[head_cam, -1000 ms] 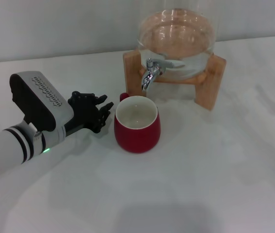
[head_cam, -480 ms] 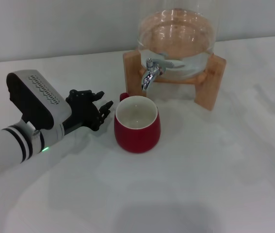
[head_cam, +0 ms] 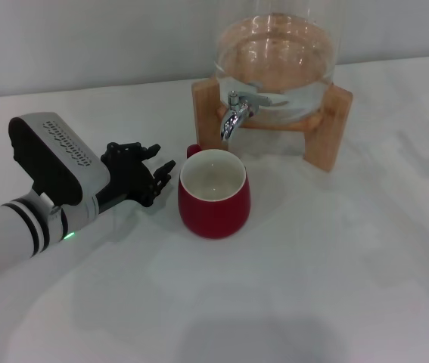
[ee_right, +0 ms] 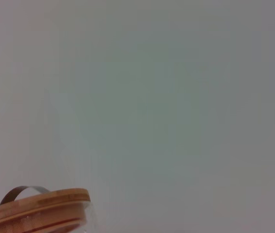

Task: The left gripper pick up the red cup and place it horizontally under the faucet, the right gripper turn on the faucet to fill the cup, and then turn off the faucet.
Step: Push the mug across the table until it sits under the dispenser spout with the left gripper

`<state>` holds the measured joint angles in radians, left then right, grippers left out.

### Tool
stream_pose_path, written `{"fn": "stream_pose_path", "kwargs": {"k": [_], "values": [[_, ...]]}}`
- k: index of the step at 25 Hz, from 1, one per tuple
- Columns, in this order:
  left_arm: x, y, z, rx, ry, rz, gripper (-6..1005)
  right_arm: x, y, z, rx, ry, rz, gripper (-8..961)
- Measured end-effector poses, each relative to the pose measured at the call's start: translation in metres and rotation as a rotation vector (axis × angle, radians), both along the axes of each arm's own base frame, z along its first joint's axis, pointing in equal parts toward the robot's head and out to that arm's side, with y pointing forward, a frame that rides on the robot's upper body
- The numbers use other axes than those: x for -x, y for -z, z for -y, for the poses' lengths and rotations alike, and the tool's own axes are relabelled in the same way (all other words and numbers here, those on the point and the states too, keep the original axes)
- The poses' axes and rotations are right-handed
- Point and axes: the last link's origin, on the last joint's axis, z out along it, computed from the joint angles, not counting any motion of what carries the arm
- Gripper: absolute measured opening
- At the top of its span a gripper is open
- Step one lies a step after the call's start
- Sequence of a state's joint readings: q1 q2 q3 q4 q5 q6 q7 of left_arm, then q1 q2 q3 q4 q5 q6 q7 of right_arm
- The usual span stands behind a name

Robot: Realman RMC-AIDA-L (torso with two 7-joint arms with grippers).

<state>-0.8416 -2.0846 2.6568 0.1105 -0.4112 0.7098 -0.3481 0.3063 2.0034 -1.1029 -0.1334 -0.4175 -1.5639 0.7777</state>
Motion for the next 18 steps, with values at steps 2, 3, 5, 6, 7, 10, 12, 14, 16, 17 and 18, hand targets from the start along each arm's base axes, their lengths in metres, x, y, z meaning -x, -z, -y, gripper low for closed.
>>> {"fn": "stream_pose_path", "kwargs": {"k": [2, 3, 5, 6, 7, 10, 12, 14, 16, 17, 18], "values": [[0.001, 0.000, 0.000, -0.001, -0.003, 0.001, 318, 0.000, 0.000, 0.000, 0.000, 0.000, 0.000, 828], [0.002, -0.001, 0.001, -0.005, -0.006, 0.003, 318, 0.000, 0.000, 0.000, 0.000, 0.000, 0.000, 828], [0.004, -0.003, 0.001, -0.022, -0.012, 0.009, 319, 0.000, 0.000, 0.000, 0.000, 0.001, 0.000, 828], [0.005, -0.004, 0.001, -0.031, -0.015, 0.013, 319, 0.000, 0.000, 0.000, 0.000, 0.001, 0.000, 828], [0.006, -0.004, 0.001, -0.038, -0.016, 0.015, 319, -0.001, 0.000, 0.001, -0.001, 0.002, 0.000, 828], [0.010, -0.007, 0.001, -0.058, -0.029, 0.024, 319, -0.001, 0.000, 0.001, -0.001, 0.002, 0.000, 828], [0.012, -0.010, -0.001, -0.083, -0.036, 0.030, 319, 0.000, 0.000, 0.000, 0.000, 0.001, 0.000, 828], [0.014, -0.013, -0.001, -0.111, -0.043, 0.043, 319, 0.000, 0.000, 0.000, 0.000, 0.001, 0.000, 828], [0.015, -0.017, 0.000, -0.149, -0.044, 0.071, 319, 0.000, 0.000, -0.001, 0.002, 0.002, 0.000, 828], [0.015, -0.018, 0.001, -0.163, -0.043, 0.080, 319, 0.000, 0.000, -0.001, 0.002, 0.002, 0.000, 828], [0.015, -0.020, 0.001, -0.177, -0.040, 0.091, 319, 0.000, 0.000, -0.002, 0.002, 0.002, 0.000, 828]]}}
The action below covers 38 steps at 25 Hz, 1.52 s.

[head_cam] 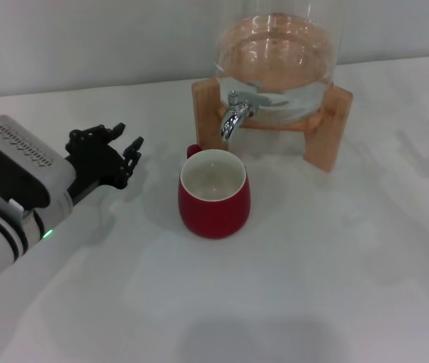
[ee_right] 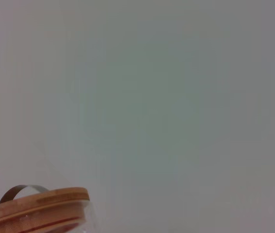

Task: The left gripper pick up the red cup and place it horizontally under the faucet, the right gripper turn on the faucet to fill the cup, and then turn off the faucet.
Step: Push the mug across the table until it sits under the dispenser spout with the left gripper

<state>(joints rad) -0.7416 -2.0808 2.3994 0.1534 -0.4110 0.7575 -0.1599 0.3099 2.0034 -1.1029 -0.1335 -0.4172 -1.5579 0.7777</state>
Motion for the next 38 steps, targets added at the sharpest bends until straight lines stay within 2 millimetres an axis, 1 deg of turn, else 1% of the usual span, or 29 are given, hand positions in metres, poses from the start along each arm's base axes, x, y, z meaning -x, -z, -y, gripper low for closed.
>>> {"fn": "stream_pose_path", "kwargs": {"k": [10, 14, 21, 24, 38], "values": [[0.006, -0.025, 0.013, -0.166, 0.066, 0.112, 320, 0.000, -0.003, -0.002, -0.015, 0.003, 0.000, 828], [0.010, -0.033, 0.025, -0.219, 0.094, 0.172, 320, 0.000, -0.005, -0.004, -0.018, 0.008, 0.006, 828], [0.016, -0.039, 0.046, -0.267, 0.116, 0.233, 320, -0.001, -0.005, -0.006, -0.014, 0.018, 0.006, 828], [0.018, -0.041, 0.052, -0.283, 0.119, 0.245, 320, -0.001, -0.005, -0.007, -0.012, 0.018, 0.006, 828], [0.015, -0.040, 0.054, -0.275, 0.134, 0.261, 321, 0.001, -0.006, -0.010, -0.015, 0.016, 0.010, 828]]}}
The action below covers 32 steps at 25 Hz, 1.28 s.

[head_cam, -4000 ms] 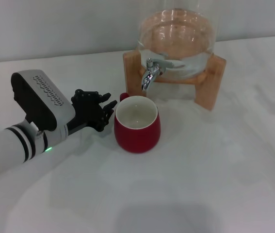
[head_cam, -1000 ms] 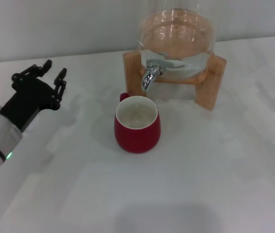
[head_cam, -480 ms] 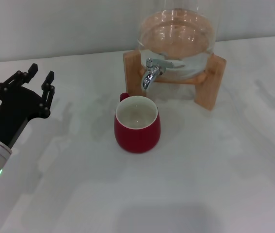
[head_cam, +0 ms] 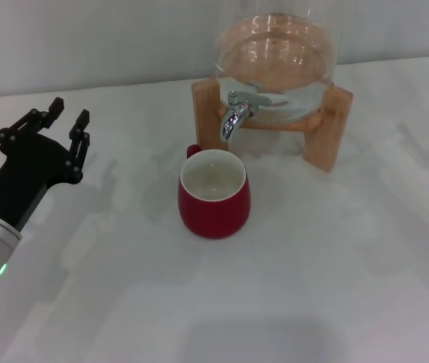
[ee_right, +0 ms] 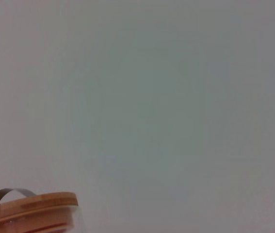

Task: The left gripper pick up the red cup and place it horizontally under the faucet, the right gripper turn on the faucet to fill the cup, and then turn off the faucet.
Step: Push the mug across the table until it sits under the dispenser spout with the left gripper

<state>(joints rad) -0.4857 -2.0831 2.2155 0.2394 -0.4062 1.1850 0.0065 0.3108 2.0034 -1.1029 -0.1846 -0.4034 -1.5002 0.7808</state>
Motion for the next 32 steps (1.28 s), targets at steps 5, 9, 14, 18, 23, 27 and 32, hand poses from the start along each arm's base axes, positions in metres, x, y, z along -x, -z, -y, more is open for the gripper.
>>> {"fn": "stream_pose_path", "kwargs": {"k": [5, 9, 14, 18, 23, 27, 32], "values": [[0.0001, -0.0006, 0.0000, -0.003, 0.000, 0.003, 321, 0.0004, 0.0000, -0.0004, 0.000, -0.002, 0.000, 828], [0.0002, -0.0003, 0.0002, -0.001, 0.001, 0.001, 321, 0.0014, -0.0010, -0.0013, -0.003, -0.006, 0.002, 828], [0.0017, -0.0002, -0.0002, 0.001, -0.006, -0.005, 319, 0.0013, -0.0010, -0.0013, -0.003, -0.005, 0.002, 828], [0.0034, 0.0005, 0.0000, 0.012, -0.014, -0.004, 319, 0.0012, -0.0010, -0.0012, -0.003, -0.005, 0.003, 828], [0.0046, 0.0023, 0.0017, 0.031, -0.018, 0.001, 319, 0.0015, -0.0001, -0.0011, -0.001, -0.006, 0.006, 828], [0.0071, 0.0061, 0.0034, 0.065, -0.026, -0.005, 319, 0.0019, 0.0006, -0.0010, 0.002, -0.008, 0.007, 828], [0.0073, 0.0089, 0.0048, 0.083, -0.023, -0.015, 319, 0.0026, 0.0009, -0.0009, 0.003, -0.012, 0.009, 828]]}}
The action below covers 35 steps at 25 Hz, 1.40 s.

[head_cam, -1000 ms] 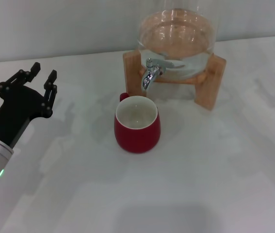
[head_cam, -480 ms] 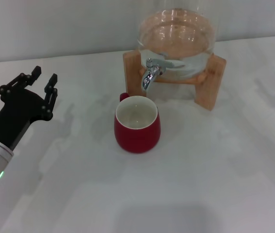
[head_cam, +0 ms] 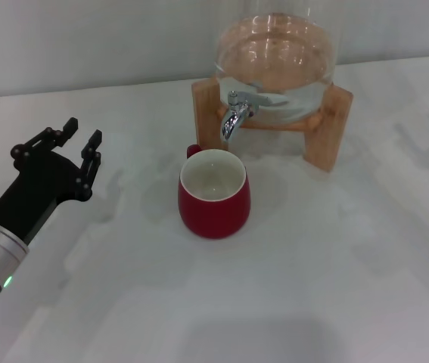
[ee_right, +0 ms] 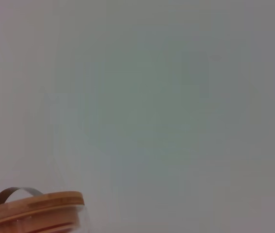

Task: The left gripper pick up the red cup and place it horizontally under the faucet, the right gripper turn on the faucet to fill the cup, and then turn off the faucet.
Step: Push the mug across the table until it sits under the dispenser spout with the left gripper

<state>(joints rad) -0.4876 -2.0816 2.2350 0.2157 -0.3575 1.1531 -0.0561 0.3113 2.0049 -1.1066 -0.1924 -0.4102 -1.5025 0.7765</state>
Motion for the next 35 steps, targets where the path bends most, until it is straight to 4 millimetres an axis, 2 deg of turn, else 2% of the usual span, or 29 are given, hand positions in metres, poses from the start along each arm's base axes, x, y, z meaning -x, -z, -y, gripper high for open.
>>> {"fn": "stream_pose_path", "kwargs": {"k": [15, 35], "values": [[-0.008, 0.022, 0.007, 0.159, 0.041, -0.042, 318, 0.001, 0.000, 0.000, 0.001, -0.008, 0.004, 828], [-0.006, 0.035, 0.021, 0.236, 0.056, -0.060, 318, 0.004, 0.001, -0.002, 0.002, -0.019, 0.008, 828]]}}
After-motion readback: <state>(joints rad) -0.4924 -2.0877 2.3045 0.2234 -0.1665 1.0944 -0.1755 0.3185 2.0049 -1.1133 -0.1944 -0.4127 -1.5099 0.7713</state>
